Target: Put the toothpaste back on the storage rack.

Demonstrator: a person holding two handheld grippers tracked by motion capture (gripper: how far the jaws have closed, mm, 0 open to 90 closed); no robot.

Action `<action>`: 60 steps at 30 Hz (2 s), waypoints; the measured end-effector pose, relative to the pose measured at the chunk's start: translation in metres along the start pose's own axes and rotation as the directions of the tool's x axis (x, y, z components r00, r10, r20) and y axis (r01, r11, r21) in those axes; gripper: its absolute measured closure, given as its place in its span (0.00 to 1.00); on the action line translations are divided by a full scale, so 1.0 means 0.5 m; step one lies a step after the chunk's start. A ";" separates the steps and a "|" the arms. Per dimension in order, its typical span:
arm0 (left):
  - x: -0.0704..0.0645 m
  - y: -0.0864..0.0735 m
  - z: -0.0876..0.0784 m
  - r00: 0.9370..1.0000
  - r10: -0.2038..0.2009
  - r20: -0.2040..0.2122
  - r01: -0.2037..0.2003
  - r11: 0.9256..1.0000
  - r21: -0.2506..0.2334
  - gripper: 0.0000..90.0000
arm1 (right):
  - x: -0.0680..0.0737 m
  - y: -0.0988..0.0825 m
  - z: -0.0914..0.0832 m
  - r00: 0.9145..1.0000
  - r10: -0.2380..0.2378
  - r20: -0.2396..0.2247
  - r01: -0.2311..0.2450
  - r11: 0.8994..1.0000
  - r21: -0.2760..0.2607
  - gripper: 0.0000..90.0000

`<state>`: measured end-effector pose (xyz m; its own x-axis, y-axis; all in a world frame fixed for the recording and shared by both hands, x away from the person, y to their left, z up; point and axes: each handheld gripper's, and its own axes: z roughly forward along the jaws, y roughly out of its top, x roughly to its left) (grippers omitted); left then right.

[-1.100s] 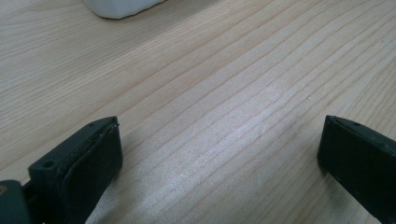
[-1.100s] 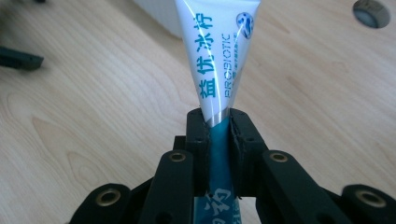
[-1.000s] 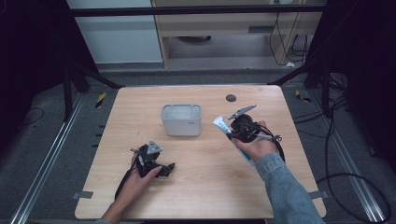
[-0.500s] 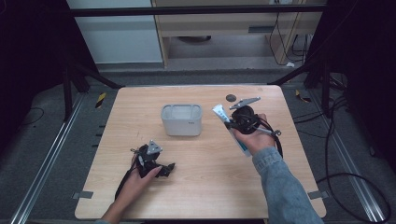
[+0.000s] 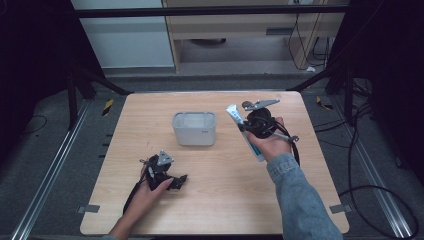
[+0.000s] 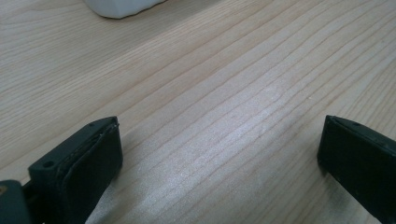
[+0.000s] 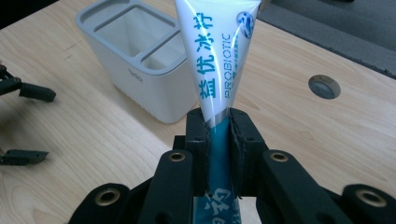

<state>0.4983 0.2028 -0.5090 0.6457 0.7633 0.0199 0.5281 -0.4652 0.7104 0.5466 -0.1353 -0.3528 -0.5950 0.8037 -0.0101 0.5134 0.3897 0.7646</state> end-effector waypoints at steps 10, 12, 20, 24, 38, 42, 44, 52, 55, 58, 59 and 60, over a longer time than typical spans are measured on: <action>0.000 0.000 0.000 1.000 0.000 0.000 0.000 1.000 0.000 0.00 | 0.000 0.025 -0.008 1.000 0.003 0.012 -0.002 0.999 -0.051 0.88; 0.000 0.000 0.000 1.000 0.000 0.000 0.000 1.000 0.000 0.00 | 0.000 0.026 -0.008 1.000 0.002 0.013 -0.002 0.999 -0.051 0.88; 0.000 0.000 0.000 1.000 0.000 0.000 0.000 1.000 0.000 0.00 | 0.007 0.032 -0.006 1.000 0.019 0.018 -0.017 0.997 -0.077 0.88; 0.000 0.000 0.000 1.000 0.000 0.000 0.000 1.000 0.000 0.00 | 0.009 0.040 -0.010 1.000 0.024 0.016 -0.022 0.995 -0.093 0.88; 0.000 0.000 0.000 1.000 0.000 -0.001 0.000 1.000 -0.002 0.00 | 0.030 0.079 -0.005 1.000 0.019 0.017 -0.017 0.990 -0.143 0.88; 0.000 0.000 0.000 1.000 0.000 -0.001 0.000 1.000 -0.003 0.00 | 0.043 0.099 0.001 1.000 0.010 0.009 -0.009 0.988 -0.157 0.88; 0.000 0.000 0.000 1.000 0.000 -0.001 0.000 1.000 -0.003 0.00 | 0.049 0.106 0.003 1.000 0.006 0.009 -0.005 0.986 -0.167 0.88; 0.000 0.000 0.000 1.000 0.000 -0.001 0.000 1.000 -0.002 0.00 | 0.071 0.139 0.014 1.000 -0.013 0.022 0.017 0.981 -0.193 0.88; 0.000 0.000 0.000 1.000 0.000 -0.001 0.000 1.000 -0.002 0.00 | 0.076 0.148 0.019 1.000 -0.015 0.022 0.019 0.980 -0.200 0.88; 0.000 0.000 0.000 1.000 0.000 0.000 0.000 1.000 -0.002 0.00 | 0.081 0.156 0.028 0.999 -0.010 0.030 0.016 0.979 -0.202 0.88; 0.000 0.000 0.000 1.000 0.000 0.000 0.000 1.000 -0.002 0.00 | 0.081 0.156 0.028 0.999 -0.010 0.030 0.016 0.979 -0.202 0.88; 0.000 0.000 0.000 1.000 0.000 0.000 0.000 1.000 -0.002 0.00 | 0.082 0.160 0.032 1.000 0.000 0.027 0.006 0.979 -0.205 0.88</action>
<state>0.4984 0.2028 -0.5090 0.6454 0.7636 0.0201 0.5272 -0.4643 0.7117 0.5729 -0.0641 -0.3024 -0.5779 0.8156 -0.0280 0.3720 0.2939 0.8805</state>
